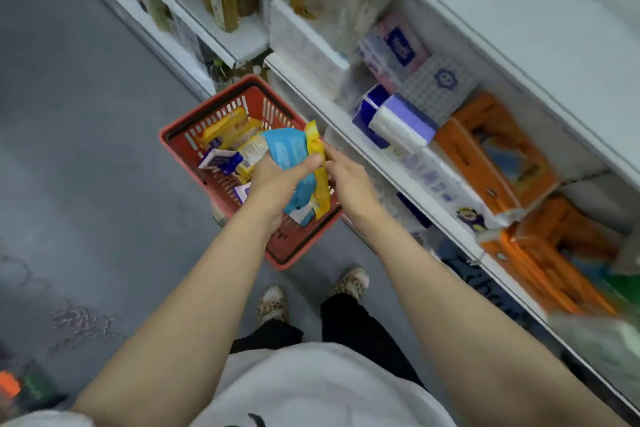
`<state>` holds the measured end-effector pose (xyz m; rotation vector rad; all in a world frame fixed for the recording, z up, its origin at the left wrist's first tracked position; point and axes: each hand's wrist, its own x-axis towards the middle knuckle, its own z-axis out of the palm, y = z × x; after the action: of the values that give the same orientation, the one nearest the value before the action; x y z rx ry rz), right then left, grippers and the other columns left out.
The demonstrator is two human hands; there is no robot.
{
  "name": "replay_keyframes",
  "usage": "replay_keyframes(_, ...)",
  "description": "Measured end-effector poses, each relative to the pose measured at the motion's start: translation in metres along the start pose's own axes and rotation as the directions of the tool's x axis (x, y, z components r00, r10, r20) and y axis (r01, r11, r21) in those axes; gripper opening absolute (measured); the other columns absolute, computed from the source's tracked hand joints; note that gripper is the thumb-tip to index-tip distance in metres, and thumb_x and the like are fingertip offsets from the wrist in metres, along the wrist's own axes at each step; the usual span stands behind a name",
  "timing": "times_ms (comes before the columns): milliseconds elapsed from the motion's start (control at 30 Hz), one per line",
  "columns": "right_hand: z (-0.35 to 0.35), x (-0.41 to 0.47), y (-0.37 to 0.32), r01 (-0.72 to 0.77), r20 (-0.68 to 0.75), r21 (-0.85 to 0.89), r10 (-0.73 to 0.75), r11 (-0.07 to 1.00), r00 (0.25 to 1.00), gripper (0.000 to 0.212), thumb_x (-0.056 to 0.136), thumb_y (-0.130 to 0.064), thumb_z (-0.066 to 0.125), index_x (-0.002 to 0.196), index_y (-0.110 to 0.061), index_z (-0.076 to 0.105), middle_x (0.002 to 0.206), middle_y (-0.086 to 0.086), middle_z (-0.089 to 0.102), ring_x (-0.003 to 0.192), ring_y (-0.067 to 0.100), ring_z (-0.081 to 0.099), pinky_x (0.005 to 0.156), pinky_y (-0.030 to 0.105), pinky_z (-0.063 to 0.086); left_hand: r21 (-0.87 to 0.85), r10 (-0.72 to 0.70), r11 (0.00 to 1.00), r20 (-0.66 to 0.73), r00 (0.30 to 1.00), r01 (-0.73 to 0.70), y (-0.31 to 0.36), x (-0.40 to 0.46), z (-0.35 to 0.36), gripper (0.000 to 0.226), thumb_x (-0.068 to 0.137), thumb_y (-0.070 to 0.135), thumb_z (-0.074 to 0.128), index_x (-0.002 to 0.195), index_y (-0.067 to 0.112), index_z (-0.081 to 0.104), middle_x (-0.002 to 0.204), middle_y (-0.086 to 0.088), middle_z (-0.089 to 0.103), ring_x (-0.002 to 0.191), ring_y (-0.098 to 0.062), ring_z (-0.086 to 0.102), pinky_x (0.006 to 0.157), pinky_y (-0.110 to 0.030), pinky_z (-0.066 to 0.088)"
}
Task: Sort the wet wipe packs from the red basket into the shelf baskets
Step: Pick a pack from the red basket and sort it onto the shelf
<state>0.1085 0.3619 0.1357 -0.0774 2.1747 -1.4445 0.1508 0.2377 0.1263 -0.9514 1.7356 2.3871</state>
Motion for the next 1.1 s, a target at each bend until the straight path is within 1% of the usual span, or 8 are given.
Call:
replay_keyframes(200,-0.061,-0.057,0.013,0.181,-0.144,-0.239,-0.22,0.954,0.965,0.043,0.087,-0.016,0.057,0.127,-0.029,0.067,0.102,0.005,0.067,0.09,0.017,0.064,0.086,0.037,0.052,-0.073,-0.001,0.997,0.016,1.0,0.002,0.004,-0.046,0.063,0.015,0.078,0.01,0.079,0.082,0.016,0.066,0.072,0.001,0.073,0.063,-0.013,0.07,0.058,-0.029,0.058)
replay_keyframes(333,-0.114,-0.101,0.017,0.242,-0.213,-0.263,-0.301,0.934,0.929,0.037,0.084,-0.007,0.071,0.119,-0.021,0.072,0.091,-0.01,0.057,0.092,0.009,0.055,0.085,0.016,0.041,-0.084,0.013,0.996,0.003,1.0,-0.012,-0.001,-0.078,0.108,0.014,0.079,0.016,0.078,0.083,0.014,0.065,0.077,-0.002,0.071,0.066,-0.015,0.069,0.069,-0.036,0.059)
replay_keyframes(500,-0.2,-0.172,0.022,0.222,-0.365,-0.282,-0.319,0.933,0.875,0.076,0.073,-0.027,0.084,0.14,-0.027,0.049,0.134,-0.011,0.054,0.12,0.003,0.048,0.102,0.024,0.039,-0.081,0.061,0.996,0.169,0.984,-0.048,-0.006,-0.136,0.184,0.039,0.066,0.025,0.083,0.1,0.012,0.069,0.096,-0.015,0.074,0.09,-0.036,0.071,0.081,-0.056,0.057)
replay_keyframes(633,-0.282,-0.239,0.036,0.111,-0.354,-0.086,-0.135,0.99,0.925,0.096,0.066,-0.042,0.088,0.147,-0.031,0.038,0.131,-0.009,0.059,0.115,0.007,0.059,0.097,0.033,0.052,-0.078,0.089,0.995,0.316,0.945,-0.067,-0.018,-0.189,0.26,0.04,0.07,0.024,0.081,0.106,0.01,0.069,0.098,-0.014,0.074,0.089,-0.034,0.071,0.08,-0.054,0.057)
replay_keyframes(733,-0.336,-0.292,0.051,0.147,-0.38,0.167,-0.074,0.975,0.922,0.056,0.072,-0.027,0.088,0.119,-0.023,0.057,0.107,-0.003,0.071,0.091,0.014,0.072,0.073,0.031,0.061,-0.065,0.094,0.995,0.429,0.898,-0.073,-0.029,-0.23,0.322,0.026,0.079,0.023,0.077,0.1,0.012,0.07,0.093,-0.012,0.074,0.078,-0.027,0.071,0.076,-0.048,0.058)
replay_keyframes(833,-0.385,-0.329,0.075,0.25,-0.621,0.375,0.042,0.893,0.783,0.054,0.072,-0.029,0.088,0.115,-0.014,0.059,0.102,0.006,0.074,0.084,0.022,0.075,0.074,0.044,0.062,-0.043,0.08,0.997,0.576,0.814,-0.068,-0.047,-0.27,0.378,0.036,0.081,0.03,0.075,0.109,0.009,0.068,0.102,-0.014,0.074,0.082,-0.027,0.072,0.074,-0.042,0.059)
replay_keyframes(967,-0.436,-0.368,0.101,0.393,-0.832,0.416,0.169,0.82,0.528,0.066,0.056,-0.051,0.089,0.105,-0.014,0.064,0.096,0.005,0.075,0.086,0.023,0.074,0.08,0.05,0.06,0.024,0.009,0.999,0.738,0.674,-0.04,-0.071,-0.32,0.429,0.046,0.076,0.024,0.072,0.117,0.005,0.065,0.103,-0.015,0.073,0.082,-0.026,0.071,0.068,-0.04,0.059)
replay_keyframes(1100,-0.477,-0.399,0.123,0.465,-0.864,0.366,0.109,0.806,0.491,0.041,0.074,-0.041,0.084,0.105,-0.02,0.066,0.097,-0.001,0.075,0.09,0.017,0.073,0.084,0.045,0.06,0.086,0.009,0.989,0.774,0.633,-0.119,-0.076,-0.34,0.476,0.055,0.067,0.013,0.077,0.12,0.006,0.063,0.107,-0.017,0.072,0.087,-0.03,0.07,0.069,-0.042,0.058)
